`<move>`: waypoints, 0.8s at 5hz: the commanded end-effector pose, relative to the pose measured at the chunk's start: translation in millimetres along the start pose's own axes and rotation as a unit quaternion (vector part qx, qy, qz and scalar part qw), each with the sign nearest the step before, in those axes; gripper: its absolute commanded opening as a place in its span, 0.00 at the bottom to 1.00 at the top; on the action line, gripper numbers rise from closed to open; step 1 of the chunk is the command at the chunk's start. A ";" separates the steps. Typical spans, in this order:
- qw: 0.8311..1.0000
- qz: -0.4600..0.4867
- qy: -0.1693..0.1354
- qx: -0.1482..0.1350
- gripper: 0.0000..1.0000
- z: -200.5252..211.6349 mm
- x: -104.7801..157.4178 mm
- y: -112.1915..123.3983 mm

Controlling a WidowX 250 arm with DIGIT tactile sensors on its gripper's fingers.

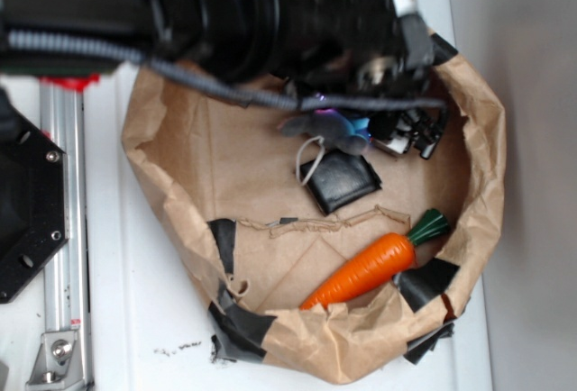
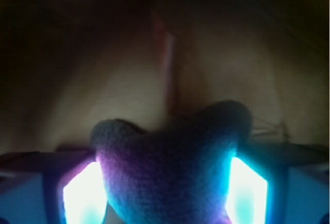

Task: Grab the gray animal.

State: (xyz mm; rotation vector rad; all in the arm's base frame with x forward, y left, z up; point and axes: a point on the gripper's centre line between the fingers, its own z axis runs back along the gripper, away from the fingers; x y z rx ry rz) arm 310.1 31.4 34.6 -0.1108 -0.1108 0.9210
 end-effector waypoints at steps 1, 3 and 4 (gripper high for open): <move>0.978 -0.192 -0.047 -0.067 0.00 114.2 -15.1 -25.0; 0.946 -0.315 -0.033 -0.073 0.00 187.4 -42.0 -29.4; 0.939 -0.336 -0.053 -0.050 0.00 180.3 -45.2 -23.0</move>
